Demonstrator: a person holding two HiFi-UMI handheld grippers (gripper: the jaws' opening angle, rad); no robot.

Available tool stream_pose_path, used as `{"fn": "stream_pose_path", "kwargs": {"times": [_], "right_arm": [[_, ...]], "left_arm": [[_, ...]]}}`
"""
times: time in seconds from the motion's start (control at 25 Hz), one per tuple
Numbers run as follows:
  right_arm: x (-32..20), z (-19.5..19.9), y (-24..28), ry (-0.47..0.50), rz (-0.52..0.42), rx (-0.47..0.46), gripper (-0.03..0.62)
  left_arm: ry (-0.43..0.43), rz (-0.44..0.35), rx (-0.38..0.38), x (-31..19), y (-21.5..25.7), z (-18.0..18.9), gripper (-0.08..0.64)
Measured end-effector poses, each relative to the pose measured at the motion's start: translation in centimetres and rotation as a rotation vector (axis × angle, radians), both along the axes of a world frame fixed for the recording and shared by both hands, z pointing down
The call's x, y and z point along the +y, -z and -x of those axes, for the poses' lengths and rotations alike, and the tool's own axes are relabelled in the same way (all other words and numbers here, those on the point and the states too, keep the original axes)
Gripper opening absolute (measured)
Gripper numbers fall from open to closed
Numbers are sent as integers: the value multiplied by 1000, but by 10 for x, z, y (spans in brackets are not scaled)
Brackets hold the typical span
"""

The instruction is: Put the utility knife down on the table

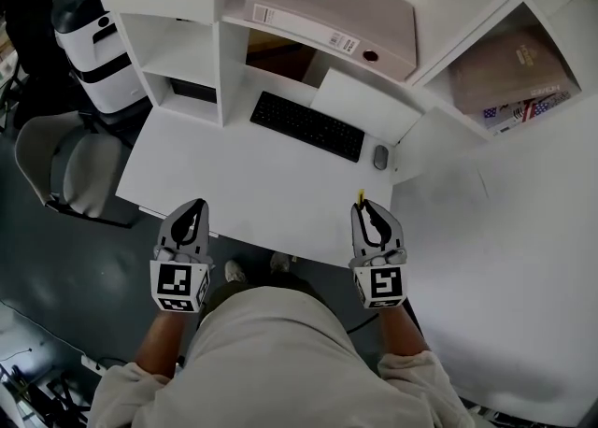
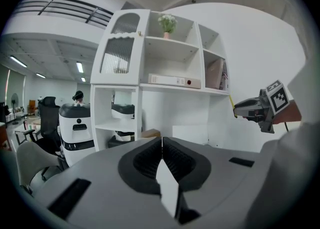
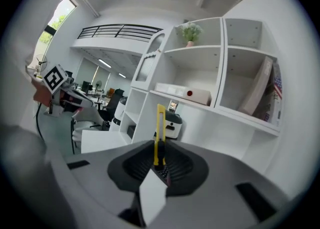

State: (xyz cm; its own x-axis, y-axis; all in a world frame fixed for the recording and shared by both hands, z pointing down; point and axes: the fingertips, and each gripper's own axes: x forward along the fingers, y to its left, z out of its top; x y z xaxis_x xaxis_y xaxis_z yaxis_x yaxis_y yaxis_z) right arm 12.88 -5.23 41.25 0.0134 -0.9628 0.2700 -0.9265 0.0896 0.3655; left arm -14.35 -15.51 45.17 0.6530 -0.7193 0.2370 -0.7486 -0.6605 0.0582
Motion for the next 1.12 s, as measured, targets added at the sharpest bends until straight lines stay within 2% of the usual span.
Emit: {"fn": "stream_pose_path", "kwargs": {"times": [0.48,0.72,1.12], "right_arm": [[-48,12,-74,237,221,241,67],[-65,13,-119,326,323,319,67],[-79,9,-195,439,486,395,67]], "left_arm": [[98,-10,-3,0,10,19,9],[136,2,-23,3,6,28,9],[193,3,-51,9,8,37,9]]}}
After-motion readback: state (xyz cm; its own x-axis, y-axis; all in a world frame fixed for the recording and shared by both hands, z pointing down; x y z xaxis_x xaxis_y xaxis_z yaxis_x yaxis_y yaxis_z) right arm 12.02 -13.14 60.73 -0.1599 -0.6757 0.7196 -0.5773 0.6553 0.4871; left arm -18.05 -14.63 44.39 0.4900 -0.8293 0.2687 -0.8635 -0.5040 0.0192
